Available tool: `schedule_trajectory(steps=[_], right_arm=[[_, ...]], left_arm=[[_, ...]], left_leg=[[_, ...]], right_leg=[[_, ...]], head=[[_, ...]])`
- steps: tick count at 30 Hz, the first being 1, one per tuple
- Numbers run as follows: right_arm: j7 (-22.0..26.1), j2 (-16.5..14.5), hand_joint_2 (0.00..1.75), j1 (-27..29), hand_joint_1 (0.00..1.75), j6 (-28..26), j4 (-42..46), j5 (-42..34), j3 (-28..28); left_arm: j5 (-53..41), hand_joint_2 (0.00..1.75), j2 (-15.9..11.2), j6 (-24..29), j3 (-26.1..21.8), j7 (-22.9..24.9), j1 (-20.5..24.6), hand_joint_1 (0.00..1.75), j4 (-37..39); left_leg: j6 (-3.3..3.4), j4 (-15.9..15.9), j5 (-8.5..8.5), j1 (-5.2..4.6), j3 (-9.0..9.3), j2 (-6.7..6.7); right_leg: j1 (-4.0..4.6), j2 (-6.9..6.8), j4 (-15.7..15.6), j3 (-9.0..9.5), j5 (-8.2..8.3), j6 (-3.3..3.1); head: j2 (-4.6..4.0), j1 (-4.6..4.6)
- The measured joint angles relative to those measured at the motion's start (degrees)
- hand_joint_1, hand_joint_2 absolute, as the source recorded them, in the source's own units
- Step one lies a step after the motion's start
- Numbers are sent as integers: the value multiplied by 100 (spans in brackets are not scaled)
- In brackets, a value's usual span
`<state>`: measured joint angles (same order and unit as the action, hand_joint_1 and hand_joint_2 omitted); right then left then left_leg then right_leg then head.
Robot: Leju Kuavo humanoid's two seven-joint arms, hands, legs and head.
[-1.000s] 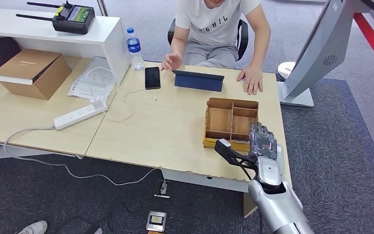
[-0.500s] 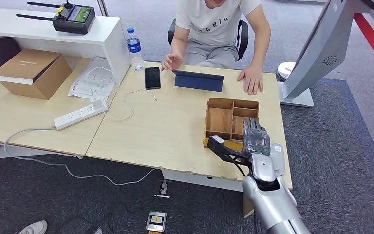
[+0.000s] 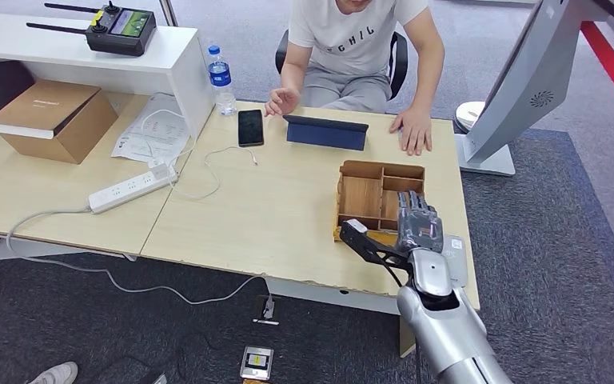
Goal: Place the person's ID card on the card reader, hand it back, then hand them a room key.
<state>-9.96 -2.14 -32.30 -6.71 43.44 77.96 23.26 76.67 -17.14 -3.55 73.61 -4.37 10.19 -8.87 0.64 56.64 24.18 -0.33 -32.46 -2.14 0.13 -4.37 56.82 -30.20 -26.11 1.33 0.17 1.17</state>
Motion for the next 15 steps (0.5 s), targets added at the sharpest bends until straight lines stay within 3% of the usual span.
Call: schedule_trajectory(steps=[15], right_arm=[[37, -36, 175, -28, 0, 7, -46, 7, 5]], left_arm=[[53, 0, 0, 20, 0, 11, 0, 0, 0]], left_leg=[[0, 0, 0, 0, 0, 0]], right_leg=[[0, 0, 0, -1, 0, 0]], head=[[0, 1]])
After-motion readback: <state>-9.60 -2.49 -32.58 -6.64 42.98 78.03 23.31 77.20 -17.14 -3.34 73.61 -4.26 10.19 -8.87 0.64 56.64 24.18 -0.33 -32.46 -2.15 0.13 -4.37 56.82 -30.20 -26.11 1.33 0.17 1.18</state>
